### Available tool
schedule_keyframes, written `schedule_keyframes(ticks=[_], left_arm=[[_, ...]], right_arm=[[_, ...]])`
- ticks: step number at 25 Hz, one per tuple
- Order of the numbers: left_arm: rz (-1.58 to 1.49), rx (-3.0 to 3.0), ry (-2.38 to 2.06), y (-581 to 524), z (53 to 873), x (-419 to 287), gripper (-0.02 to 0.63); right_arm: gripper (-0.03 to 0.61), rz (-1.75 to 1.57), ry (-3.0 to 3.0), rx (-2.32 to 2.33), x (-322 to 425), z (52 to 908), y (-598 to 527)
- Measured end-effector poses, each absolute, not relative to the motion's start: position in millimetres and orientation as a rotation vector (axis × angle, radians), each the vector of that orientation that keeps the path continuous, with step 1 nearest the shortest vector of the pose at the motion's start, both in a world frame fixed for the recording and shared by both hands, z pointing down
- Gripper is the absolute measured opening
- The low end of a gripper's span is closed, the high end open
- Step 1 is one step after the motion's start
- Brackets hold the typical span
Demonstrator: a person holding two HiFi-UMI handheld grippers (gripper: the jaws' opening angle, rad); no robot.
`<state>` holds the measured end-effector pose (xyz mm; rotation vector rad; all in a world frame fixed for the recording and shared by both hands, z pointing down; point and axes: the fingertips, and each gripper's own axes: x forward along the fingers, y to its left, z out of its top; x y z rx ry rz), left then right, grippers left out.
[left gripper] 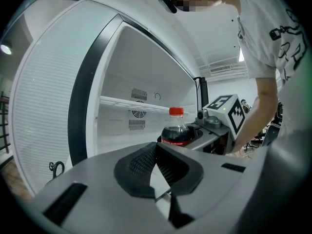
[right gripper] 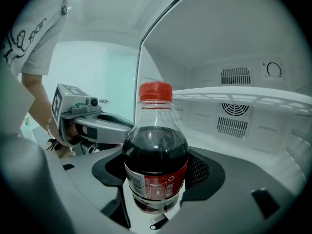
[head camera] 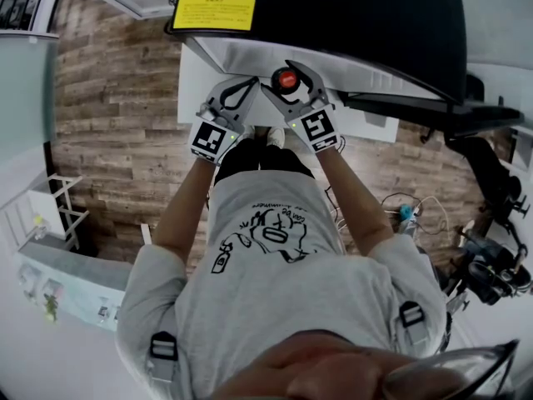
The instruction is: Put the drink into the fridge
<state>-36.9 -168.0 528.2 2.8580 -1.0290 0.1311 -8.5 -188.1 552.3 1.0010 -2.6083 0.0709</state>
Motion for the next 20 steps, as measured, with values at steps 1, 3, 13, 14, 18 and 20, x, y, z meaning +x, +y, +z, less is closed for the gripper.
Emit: schedule_keyframes(ticks=[1, 3, 13, 14, 18, 20], left_arm=[[0.136, 2.855, -1.032, -169.3, 531.3, -37.5, 0.003], [0.142, 2.855, -1.043, -172.5, 537.5, -38.9, 0.003], [0.156, 2.834, -1.080, -188.4, 554.3, -41.7, 0.003], [0.162, 2.831, -1.084, -190.0, 556.0, -41.7, 0.003], [0.176, 2.818, -1.095, -195.8, 560.4, -40.9, 0.003], [0.169, 2.809, -1.105, -199.0, 562.1, -40.0, 0.003]], right_arm=[[0.319, 0.069, -2.609, 1.001, -9.7, 554.1, -190.1], [0.320, 0.071, -2.613, 1.003, -12.3, 557.4, -194.1], [0.321, 0.092, -2.618, 1.004, -17.8, 573.2, -213.3], [0.321, 0.090, -2.619, 1.002, -17.9, 575.1, -215.2], [0.319, 0.090, -2.629, 0.990, -19.7, 582.9, -223.3], [0.321, 0.091, -2.631, 0.983, -20.9, 587.0, -226.9]])
